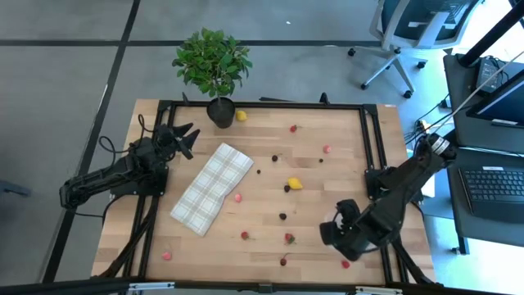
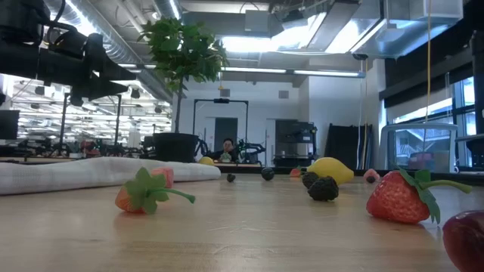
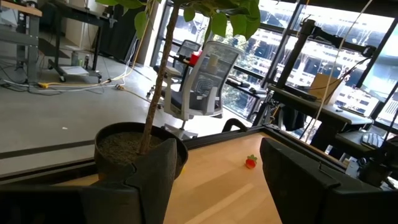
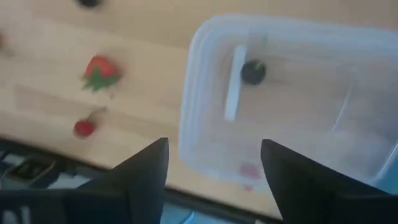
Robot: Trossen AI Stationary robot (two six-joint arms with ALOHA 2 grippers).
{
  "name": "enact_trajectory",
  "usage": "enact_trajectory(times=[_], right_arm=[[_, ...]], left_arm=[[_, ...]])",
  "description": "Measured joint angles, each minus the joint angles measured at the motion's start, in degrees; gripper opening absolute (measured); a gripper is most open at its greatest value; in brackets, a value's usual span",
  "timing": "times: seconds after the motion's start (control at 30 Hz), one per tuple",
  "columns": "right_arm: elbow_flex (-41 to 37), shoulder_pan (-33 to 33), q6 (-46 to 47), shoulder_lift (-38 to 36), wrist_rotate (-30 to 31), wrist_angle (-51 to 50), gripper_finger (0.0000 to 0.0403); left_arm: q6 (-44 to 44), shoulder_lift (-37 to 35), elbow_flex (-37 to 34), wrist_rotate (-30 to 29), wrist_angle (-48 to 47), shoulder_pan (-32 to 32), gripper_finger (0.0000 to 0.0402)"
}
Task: Pick and placing Produce into tupperware
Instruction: Put the red raspberry into the transparent bin
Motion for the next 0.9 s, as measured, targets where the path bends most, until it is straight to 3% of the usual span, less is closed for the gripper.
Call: enact_trajectory(times=[0.4, 0.63, 0.9], right_arm=[[11.92, 9.34, 2.15, 4.64, -3.71, 2.33, 0.0247], [12.07, 14.21, 5.97, 13.84, -3.51, 1.11, 0.0227], [11.99, 14.59, 4.15, 23.48, -3.31, -0.13, 0.0222]], left_arm=[[2.65, 0.0, 0.0, -0.38, 0.0, 0.02, 0.0225], [3.21, 0.0, 0.0, -0.57, 0.02, 0.0, 0.0225], [2.98, 0.0, 0.0, -0.58, 0.04, 0.02, 0.0225]])
